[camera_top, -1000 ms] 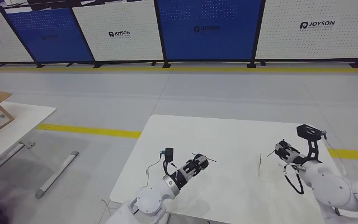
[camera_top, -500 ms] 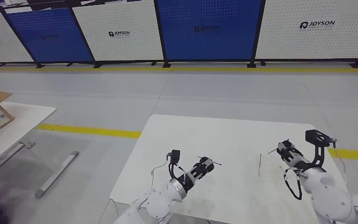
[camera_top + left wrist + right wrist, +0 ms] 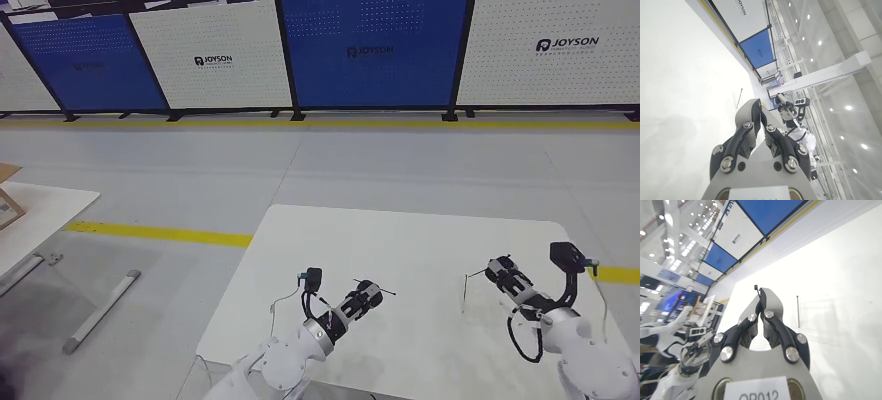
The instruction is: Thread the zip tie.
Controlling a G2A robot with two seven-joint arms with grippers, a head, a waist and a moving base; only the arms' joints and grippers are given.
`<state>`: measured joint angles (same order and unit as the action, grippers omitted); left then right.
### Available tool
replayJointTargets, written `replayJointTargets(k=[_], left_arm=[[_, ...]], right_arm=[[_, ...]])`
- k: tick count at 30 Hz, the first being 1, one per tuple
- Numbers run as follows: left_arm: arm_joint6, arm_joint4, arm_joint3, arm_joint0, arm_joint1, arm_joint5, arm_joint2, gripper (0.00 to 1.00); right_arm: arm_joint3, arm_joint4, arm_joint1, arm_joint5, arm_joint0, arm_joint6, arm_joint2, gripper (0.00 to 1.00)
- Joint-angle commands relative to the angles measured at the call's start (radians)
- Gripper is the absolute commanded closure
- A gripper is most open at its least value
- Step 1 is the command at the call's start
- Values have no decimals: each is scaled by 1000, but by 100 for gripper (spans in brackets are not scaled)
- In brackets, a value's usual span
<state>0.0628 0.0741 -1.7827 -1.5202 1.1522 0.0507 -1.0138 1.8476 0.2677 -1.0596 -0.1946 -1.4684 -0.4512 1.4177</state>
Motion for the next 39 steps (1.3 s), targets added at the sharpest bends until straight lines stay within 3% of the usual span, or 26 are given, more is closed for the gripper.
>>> replayJointTargets(k=[1,12,17,21,30,31,33,37,39], left_arm=[[0,0,0,0,0,0,0,100],[-4,-3,1,1,0,0,1,100],[-44,-44,-6,50,11,-56,19,100],[-38,-183,0,91,13,-110,50,100],[-40,-185,-1,91,14,-110,51,100],[-31,-177,-2,89,14,-107,54,100],[77,-54,-17,83,12,-79,39,100],[220,164,-39,61,0,-62,-53,100],[240,231,-49,49,-4,-56,-99,100]], right_arm=[[1,-66,-6,39,-35,29,-9,100],[4,-81,-8,49,-54,47,-10,100],[4,-81,-8,49,-54,47,-10,100],[4,-81,-8,49,-54,47,-10,100],[4,-81,-8,49,-54,47,-10,100],[4,-81,-8,49,-54,47,-10,100],[4,-81,-8,49,-54,47,-10,100],[4,-81,-8,49,-54,47,-10,100],[4,-81,-8,49,-54,47,-10,100]])
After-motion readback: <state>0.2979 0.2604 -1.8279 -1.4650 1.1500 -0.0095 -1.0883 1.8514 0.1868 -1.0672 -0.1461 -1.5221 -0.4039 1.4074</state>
